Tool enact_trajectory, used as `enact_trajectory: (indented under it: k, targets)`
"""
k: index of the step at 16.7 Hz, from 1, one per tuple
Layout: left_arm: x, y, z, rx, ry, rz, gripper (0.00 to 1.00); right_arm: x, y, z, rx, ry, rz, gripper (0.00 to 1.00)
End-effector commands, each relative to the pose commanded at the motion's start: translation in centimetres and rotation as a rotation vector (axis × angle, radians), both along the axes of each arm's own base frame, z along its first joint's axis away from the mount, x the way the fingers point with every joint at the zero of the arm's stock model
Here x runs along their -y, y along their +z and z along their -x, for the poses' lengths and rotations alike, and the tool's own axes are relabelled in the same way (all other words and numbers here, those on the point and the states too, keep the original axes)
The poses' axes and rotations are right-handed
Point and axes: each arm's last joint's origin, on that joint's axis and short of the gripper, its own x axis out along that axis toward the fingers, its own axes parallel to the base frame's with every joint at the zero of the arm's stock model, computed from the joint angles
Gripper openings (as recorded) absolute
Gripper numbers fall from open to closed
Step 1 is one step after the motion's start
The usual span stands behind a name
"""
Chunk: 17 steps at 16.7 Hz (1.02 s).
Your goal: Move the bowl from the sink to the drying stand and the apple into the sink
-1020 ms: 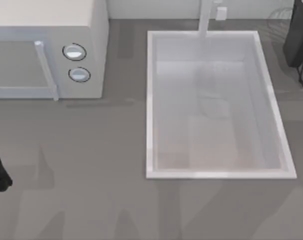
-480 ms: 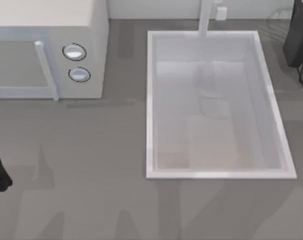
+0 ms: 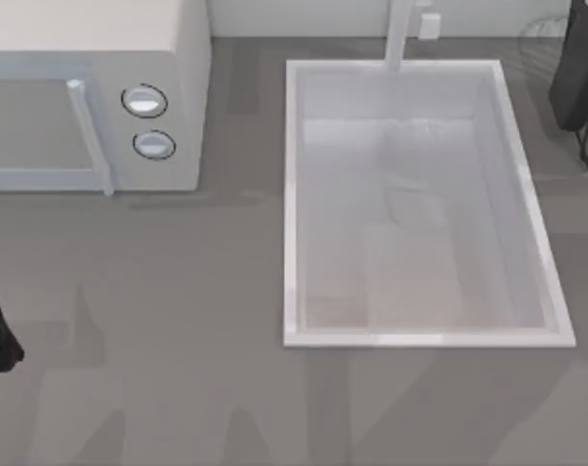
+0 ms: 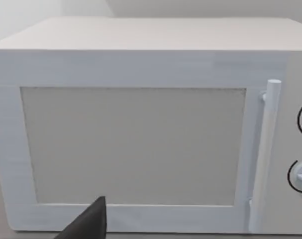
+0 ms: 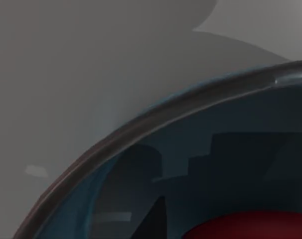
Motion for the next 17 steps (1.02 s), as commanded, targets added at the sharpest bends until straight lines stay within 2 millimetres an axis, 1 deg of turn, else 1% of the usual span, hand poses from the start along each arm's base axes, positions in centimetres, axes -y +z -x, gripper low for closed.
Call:
enact_trajectory:
  k: [1,3,5,8,10,12,17]
  targets:
    - [0.0,0.0,0.0,0.000,0.000,0.000,1.00,0.0,0.4,-0.1,0.004,0.000,-0.001,0.00]
    - [0.0,0.0,0.0,0.000,0.000,0.000,1.00,0.2,1.9,-0.4,0.005,-0.003,-0.003,0.00]
    - [0.0,0.0,0.0,0.000,0.000,0.000,1.00,0.3,3.9,-0.4,-0.007,-0.006,-0.004,0.00]
    - [0.0,0.0,0.0,0.000,0.000,0.000,1.00,0.1,7.5,-0.2,-0.017,-0.002,-0.004,0.00]
    - [0.0,0.0,0.0,0.000,0.000,0.000,1.00,0.0,9.3,0.0,-0.007,0.000,-0.001,0.00]
    - [0.0,0.0,0.0,0.000,0.000,0.000,1.00,0.0,9.9,0.0,-0.001,0.000,0.000,0.00]
    - [0.0,0.0,0.0,0.000,0.000,0.000,1.00,-0.3,9.7,-0.1,0.003,0.006,0.003,0.00]
